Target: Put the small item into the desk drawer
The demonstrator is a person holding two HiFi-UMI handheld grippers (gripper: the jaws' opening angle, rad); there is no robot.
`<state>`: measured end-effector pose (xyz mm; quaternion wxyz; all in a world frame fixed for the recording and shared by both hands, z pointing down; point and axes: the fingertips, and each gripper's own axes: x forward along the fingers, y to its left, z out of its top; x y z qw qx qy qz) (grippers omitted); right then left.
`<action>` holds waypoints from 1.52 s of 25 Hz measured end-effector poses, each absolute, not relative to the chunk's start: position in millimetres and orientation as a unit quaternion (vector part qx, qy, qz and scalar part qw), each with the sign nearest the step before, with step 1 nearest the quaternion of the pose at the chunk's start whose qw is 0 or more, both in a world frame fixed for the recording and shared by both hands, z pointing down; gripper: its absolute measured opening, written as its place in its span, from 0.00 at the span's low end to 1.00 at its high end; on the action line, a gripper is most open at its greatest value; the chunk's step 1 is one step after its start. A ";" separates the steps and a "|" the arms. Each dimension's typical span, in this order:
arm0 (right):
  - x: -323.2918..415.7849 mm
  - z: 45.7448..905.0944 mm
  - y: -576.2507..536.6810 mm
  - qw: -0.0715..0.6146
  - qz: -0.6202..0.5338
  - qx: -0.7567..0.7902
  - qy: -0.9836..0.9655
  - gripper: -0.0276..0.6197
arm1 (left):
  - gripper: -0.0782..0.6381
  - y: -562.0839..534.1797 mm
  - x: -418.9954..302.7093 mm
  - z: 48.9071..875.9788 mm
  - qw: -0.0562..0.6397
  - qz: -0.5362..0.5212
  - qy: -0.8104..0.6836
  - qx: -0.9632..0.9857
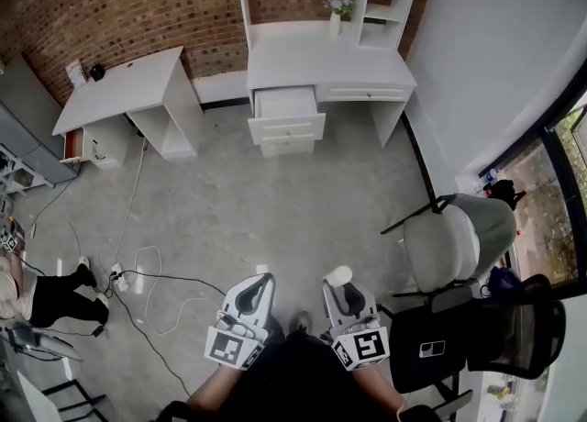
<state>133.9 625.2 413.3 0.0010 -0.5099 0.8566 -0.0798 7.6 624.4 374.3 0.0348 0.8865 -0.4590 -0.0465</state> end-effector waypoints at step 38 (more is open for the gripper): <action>120.2 412.5 143.5 -0.022 -0.079 -0.482 0.873 0.26 | 0.14 164.0 -5.6 391.4 0.075 -0.047 -0.476 0.875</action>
